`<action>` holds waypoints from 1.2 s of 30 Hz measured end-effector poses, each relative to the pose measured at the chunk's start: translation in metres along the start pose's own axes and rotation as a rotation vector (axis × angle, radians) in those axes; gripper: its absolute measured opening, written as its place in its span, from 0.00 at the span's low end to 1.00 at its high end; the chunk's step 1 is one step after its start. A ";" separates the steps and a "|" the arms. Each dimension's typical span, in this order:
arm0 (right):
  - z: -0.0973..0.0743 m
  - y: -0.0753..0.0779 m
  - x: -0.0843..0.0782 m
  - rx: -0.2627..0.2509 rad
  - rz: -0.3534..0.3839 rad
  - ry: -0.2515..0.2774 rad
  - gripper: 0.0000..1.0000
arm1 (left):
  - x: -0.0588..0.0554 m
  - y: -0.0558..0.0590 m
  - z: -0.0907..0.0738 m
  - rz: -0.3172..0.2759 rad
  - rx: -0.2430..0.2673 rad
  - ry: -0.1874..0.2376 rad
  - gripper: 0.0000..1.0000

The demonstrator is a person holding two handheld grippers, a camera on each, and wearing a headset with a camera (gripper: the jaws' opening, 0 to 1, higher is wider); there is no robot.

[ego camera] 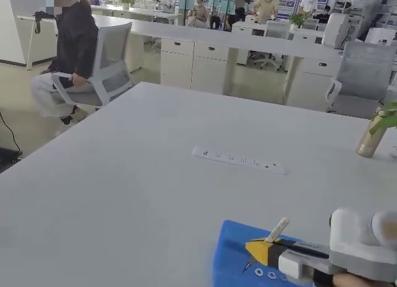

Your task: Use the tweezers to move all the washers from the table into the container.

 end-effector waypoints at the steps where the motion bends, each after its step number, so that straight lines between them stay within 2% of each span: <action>1: 0.002 -0.005 -0.006 0.016 -0.017 -0.024 0.03 | 0.000 0.000 0.000 0.000 0.000 -0.001 0.72; 4: 0.007 -0.009 -0.022 0.035 -0.038 -0.079 0.03 | -0.001 0.000 0.000 0.002 0.000 -0.004 0.72; 7: 0.012 -0.011 -0.037 0.034 -0.056 -0.128 0.03 | -0.001 0.000 0.000 0.001 0.000 -0.005 0.72; 13: 0.021 -0.013 -0.058 0.027 -0.057 -0.183 0.03 | -0.002 0.000 0.001 0.001 -0.003 -0.009 0.71; 23: 0.024 -0.011 -0.067 0.018 -0.066 -0.219 0.04 | -0.002 0.001 0.001 0.003 -0.004 -0.014 0.71; 33: 0.024 -0.010 -0.069 0.023 -0.067 -0.226 0.04 | -0.003 0.001 0.001 0.003 -0.007 -0.016 0.71; 36: 0.025 -0.012 -0.070 0.026 -0.099 -0.233 0.04 | -0.003 0.001 0.001 0.002 -0.006 -0.017 0.71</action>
Point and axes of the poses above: the centre of the closed fingertips' face, and the gripper's own axes: z roughly forward along the fingers, y roughly to its right, x roughly out of its top, the point moved 2 cm from there along -z, roughly backward along the fingers, and after that the axes turned 4 degrees about x, right-handed, at the moved point
